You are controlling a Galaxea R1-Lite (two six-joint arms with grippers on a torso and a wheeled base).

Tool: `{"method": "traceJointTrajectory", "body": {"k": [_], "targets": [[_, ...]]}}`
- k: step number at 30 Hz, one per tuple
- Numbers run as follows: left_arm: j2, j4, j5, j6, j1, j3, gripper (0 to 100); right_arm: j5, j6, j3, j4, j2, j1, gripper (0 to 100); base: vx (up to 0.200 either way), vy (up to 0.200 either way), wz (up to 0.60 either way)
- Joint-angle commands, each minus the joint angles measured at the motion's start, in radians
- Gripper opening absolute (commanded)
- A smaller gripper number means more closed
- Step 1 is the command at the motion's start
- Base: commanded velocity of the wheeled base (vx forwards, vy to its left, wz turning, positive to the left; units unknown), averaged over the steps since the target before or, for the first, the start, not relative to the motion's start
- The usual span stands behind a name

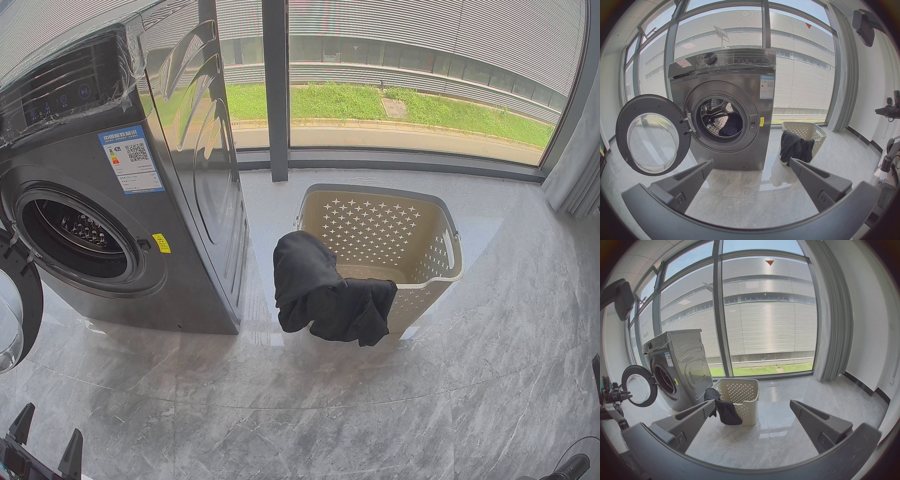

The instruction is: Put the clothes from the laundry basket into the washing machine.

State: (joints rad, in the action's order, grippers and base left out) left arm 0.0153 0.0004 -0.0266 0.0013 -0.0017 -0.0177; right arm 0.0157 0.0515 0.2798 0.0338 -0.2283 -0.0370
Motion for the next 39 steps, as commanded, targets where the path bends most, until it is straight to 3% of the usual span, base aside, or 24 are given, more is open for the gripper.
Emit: {"method": "traceJointTrajectory", "body": {"k": [1, 6, 18, 22, 24, 35, 39], "targets": [[-0.014, 0.000, 0.001, -0.003, 0.000, 0.018, 100, 0.041, 0.021, 0.098, 0.199, -0.657, -0.124, 100, 0.200, 0.000, 0.00], [-0.014, 0.000, 0.002, -0.004, 0.000, 0.018, 100, 0.026, 0.068, 0.104, 0.322, -0.916, -0.225, 100, 0.200, 0.000, 0.00], [-0.014, 0.000, 0.002, -0.009, 0.000, 0.018, 100, -0.066, 0.133, 0.162, 0.543, -1.309, -0.334, 100, 0.000, 0.000, 0.00], [-0.014, 0.000, 0.004, -0.010, 0.000, 0.018, 100, -0.089, 0.136, 0.164, 0.566, -1.356, -0.365, 100, 0.000, -0.200, 0.00], [-0.014, 0.000, 0.004, -0.012, 0.000, 0.018, 100, -0.099, 0.163, 0.179, 0.572, -1.398, -0.392, 100, 0.000, -0.200, 0.00], [-0.014, 0.000, 0.004, -0.012, 0.000, 0.018, 100, -0.103, 0.232, 0.282, 0.572, -1.573, -0.474, 100, 0.000, 0.000, 0.00], [-0.014, 0.000, 0.004, -0.012, 0.000, 0.018, 100, -0.138, 0.265, 0.323, 0.572, -1.631, -0.497, 100, 0.150, 0.000, 0.00]]}}
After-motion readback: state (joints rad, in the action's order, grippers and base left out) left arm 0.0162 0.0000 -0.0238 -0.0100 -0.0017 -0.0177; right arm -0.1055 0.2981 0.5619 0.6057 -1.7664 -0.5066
